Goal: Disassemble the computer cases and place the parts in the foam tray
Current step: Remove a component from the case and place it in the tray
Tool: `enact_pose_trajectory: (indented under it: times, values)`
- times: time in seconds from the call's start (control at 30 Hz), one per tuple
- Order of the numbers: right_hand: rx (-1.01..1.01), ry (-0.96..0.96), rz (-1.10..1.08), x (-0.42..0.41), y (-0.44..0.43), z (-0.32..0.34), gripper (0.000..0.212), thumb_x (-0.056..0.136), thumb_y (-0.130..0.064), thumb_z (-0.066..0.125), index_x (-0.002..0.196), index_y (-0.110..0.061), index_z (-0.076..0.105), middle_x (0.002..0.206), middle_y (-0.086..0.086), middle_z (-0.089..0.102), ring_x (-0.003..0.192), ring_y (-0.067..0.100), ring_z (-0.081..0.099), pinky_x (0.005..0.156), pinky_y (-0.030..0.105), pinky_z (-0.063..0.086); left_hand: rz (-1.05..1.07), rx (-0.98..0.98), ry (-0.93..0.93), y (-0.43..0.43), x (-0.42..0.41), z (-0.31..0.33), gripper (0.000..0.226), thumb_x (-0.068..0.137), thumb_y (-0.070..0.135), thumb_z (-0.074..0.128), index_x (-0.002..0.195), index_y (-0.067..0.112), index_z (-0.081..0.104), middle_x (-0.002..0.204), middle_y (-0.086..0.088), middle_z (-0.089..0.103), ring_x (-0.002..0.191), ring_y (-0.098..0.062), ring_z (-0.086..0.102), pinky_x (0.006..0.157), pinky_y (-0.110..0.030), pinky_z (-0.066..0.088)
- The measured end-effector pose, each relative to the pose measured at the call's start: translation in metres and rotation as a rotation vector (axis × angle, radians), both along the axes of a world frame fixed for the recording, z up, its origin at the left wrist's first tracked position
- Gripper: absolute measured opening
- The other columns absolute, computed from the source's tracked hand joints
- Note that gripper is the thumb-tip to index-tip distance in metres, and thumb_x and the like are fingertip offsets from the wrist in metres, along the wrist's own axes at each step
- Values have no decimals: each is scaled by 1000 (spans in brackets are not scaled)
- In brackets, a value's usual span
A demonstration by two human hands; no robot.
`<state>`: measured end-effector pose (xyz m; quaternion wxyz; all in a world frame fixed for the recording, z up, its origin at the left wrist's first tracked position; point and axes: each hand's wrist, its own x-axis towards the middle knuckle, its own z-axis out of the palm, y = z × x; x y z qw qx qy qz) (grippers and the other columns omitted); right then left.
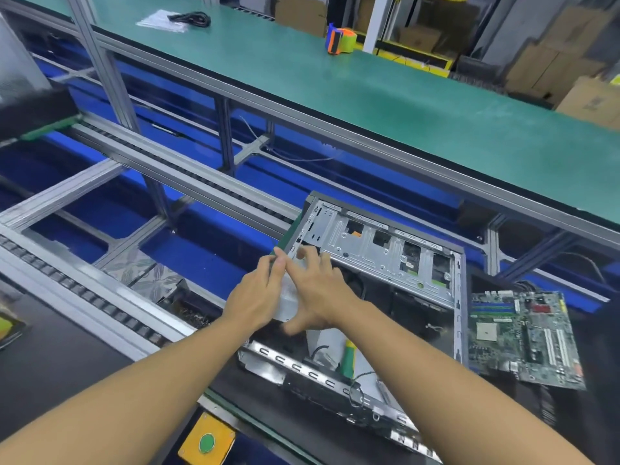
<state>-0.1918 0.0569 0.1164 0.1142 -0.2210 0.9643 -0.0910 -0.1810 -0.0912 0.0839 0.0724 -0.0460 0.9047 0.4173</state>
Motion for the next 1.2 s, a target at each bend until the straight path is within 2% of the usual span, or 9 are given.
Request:
enact_pose_trajectory:
  times: [0.37,0.5,0.57,0.73,0.87,0.97,1.03,1.1,1.2]
  values:
    - [3,9,-53,35,61,8,123,56,-64,75,153,-49,0,161,-8,-12,144,38,15,92,46,55,-53,-90,35,-1,-3,-3,56,98,66,9,127,32,41,109,2,60,97,-27,56,85,-47,47]
    - [-136,-59,-104,49,64,0,108,61,-52,77,149,-56,13,157,-21,-30,150,38,-6,78,42,59,-69,-212,153,3,-4,-8,49,99,61,18,127,28,41,114,5,59,97,-24,58,76,-40,42]
    - [-186,-107,-121,52,59,-3,104,63,-46,77,147,-58,16,153,-26,-38,150,38,-24,82,47,58,-93,-357,235,6,-2,-9,49,101,52,32,138,21,38,136,-3,54,113,-27,56,87,-44,47]
    - [-320,-50,-398,58,35,-12,62,78,-78,50,135,-58,38,156,-27,-32,145,27,-37,119,59,17,-382,-801,409,11,7,-4,73,87,43,54,152,19,32,165,-9,15,151,-29,16,117,-49,24]
    - [-390,10,-720,65,7,-16,55,81,-54,64,129,-50,38,156,-18,-27,148,38,-23,113,58,33,-427,-779,401,9,5,-2,65,78,53,35,132,21,54,163,-8,22,150,-27,19,113,-50,24]
    - [-530,-126,-981,63,3,-11,103,73,-44,71,150,-51,4,154,-14,-33,148,43,10,104,50,42,-391,-769,339,9,4,-5,79,81,68,29,141,19,42,164,-8,18,150,-30,15,112,-50,26]
    - [-586,-256,-1088,62,7,-9,122,70,-47,71,152,-43,-18,157,0,-13,116,34,53,93,41,50,-372,-749,316,10,3,-7,83,82,73,34,144,19,38,164,-7,16,150,-29,15,111,-48,28]
    - [-568,-320,-1114,62,6,-5,125,68,-54,69,150,-43,-25,137,8,20,80,17,54,84,38,52,-371,-713,300,10,3,-7,83,83,73,38,146,18,34,164,-7,16,149,-28,16,112,-47,29]
    - [-527,-285,-1097,60,10,-1,117,63,-58,63,151,-47,-14,118,5,30,77,16,51,80,37,51,-369,-662,320,7,3,-5,73,88,58,47,146,17,31,162,-7,16,148,-26,19,112,-45,32]
